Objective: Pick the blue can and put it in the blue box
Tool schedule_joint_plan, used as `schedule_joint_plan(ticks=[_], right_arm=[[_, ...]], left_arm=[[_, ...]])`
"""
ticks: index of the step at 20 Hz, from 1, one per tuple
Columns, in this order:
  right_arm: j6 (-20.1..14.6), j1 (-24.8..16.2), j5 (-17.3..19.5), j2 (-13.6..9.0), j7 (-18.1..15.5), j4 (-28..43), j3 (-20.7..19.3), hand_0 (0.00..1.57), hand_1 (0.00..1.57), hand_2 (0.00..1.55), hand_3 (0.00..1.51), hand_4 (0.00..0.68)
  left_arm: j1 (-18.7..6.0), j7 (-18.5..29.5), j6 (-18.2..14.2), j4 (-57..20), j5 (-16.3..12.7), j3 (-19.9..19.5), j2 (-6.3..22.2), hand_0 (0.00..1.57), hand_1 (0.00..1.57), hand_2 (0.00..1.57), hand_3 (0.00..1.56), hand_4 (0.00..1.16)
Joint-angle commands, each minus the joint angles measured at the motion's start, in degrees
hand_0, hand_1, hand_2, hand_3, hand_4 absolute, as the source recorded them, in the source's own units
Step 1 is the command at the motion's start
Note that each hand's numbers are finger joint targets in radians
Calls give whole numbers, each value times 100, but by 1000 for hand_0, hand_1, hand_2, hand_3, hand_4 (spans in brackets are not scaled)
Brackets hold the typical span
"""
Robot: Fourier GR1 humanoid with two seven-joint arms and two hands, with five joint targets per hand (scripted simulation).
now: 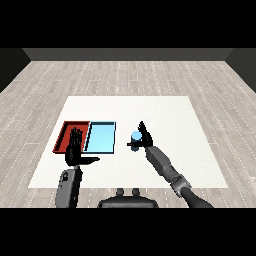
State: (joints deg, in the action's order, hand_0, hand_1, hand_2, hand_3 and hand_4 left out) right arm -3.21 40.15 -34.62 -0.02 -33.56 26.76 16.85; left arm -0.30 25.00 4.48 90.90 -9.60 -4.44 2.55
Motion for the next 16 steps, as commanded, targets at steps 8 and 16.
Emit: schedule_joint_plan(ticks=[8, 16], right_arm=[[-1406, 42, -364, 2, 370, 191, 1018, 1564, 1564, 1483, 1441, 676], [-1290, -12, 254, -10, 207, 428, 582, 1524, 1524, 1468, 1420, 659]], left_arm=[[269, 181, 143, 104, -58, 70, -61, 0, 0, 0, 0, 0], [-39, 127, 74, -245, 98, 129, -64, 0, 0, 0, 0, 0]])
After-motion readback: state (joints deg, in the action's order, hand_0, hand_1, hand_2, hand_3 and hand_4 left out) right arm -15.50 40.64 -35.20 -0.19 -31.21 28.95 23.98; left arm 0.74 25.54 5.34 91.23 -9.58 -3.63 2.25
